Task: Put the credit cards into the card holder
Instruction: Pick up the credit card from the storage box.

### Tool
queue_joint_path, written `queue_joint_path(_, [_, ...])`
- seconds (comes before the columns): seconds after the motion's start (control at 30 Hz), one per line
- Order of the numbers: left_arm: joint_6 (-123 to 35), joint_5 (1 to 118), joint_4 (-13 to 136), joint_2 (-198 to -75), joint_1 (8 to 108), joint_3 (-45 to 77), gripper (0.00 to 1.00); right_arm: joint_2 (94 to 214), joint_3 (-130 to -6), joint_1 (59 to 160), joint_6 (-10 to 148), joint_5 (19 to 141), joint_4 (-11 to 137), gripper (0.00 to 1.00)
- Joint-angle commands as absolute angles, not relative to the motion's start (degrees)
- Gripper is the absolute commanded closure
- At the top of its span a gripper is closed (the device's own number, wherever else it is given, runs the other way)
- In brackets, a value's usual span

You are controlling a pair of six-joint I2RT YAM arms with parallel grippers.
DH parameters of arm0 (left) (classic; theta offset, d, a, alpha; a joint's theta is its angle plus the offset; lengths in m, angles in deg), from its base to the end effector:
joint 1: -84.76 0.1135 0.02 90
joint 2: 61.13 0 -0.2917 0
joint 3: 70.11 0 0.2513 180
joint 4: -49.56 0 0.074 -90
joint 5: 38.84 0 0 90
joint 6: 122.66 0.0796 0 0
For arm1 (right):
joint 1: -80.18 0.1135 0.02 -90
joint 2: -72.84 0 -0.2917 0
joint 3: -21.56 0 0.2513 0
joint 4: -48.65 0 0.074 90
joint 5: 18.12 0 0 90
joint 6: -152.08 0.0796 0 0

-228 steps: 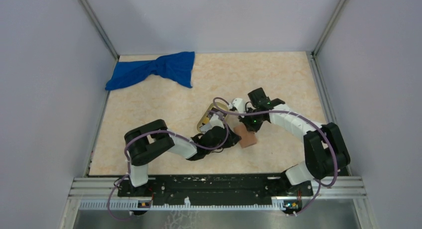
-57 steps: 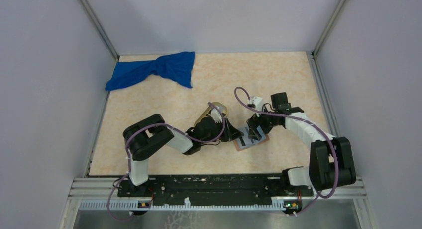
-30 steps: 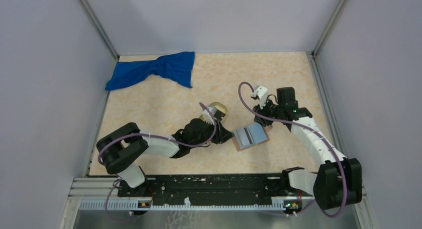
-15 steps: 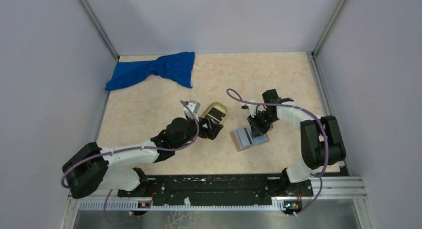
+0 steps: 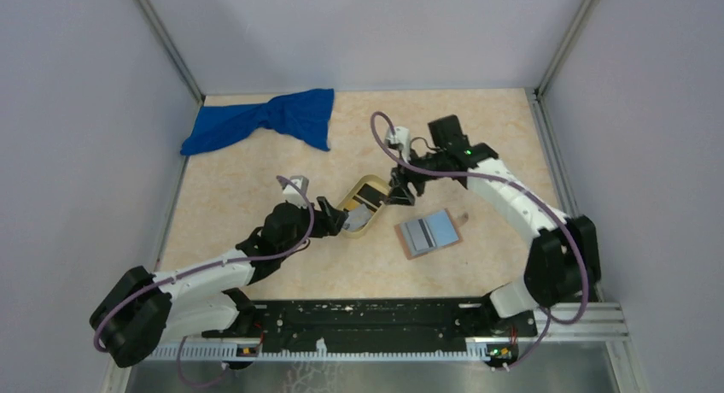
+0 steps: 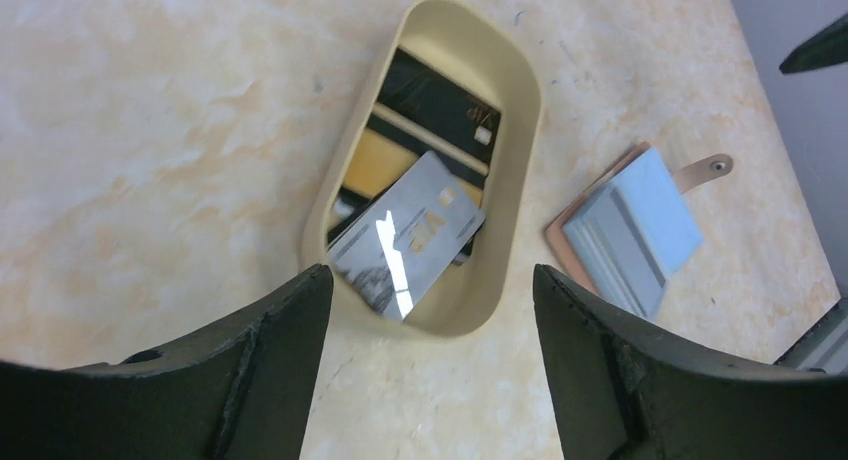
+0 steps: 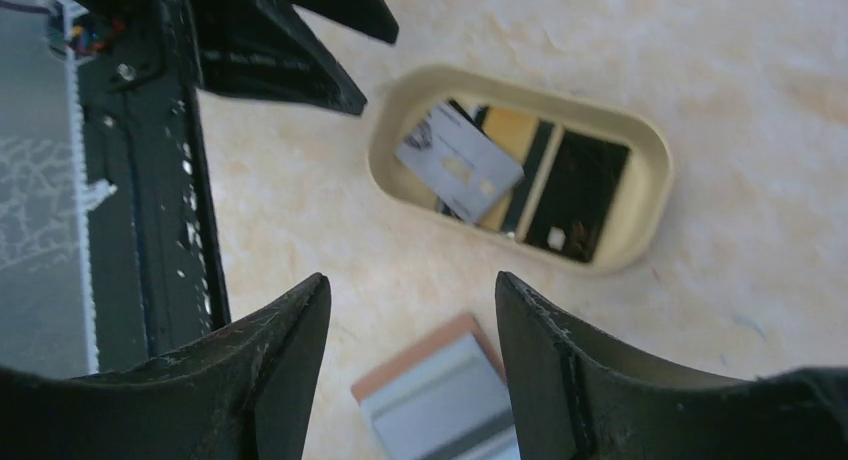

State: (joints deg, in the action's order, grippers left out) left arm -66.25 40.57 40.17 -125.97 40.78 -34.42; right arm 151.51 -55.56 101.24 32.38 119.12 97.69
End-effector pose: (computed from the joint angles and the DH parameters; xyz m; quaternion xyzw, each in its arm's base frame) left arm 0.1963 -0.1691 0.2036 0.0209 0.8159 -0.3000 0.4938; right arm 0.2545 0.1606 0.2938 -0.4918 0.7214 0.3529 0.3365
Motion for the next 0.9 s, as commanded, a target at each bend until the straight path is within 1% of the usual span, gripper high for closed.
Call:
queue_joint_path(0.0, [-74.72,36.55,40.24,-119.78,41.08,-41.4,0.23,163.66,-63.73,108.7,43.23,123.12,92.7,0.39])
queue_joint_path(0.13, [-80.58,36.49,39.67,-116.97,41.08,-46.38,0.31,174.02,-71.07,112.0,46.02,117.66,93.65,0.39])
queue_joint_path(0.2, [-82.85,37.08,38.81,-116.84,41.08,-47.91,0.35,177.76,-73.76,113.7,46.02,113.29,95.01,0.39])
queue_joint_path(0.3, [-84.97,39.01,36.33,-118.12,41.08,-48.72,0.38,181.4,-75.88,114.88,46.8,109.26,95.9,0.39])
queue_joint_path(0.4, [-85.44,41.07,34.48,-120.6,41.04,-47.8,0.4,183.01,-75.73,114.93,47.77,106.2,95.44,0.39])
queue_joint_path(0.87, [-84.52,43.74,33.17,-130.29,41.04,-41.79,0.4,187.84,-76.45,116.21,50.47,104.91,95.76,0.39])
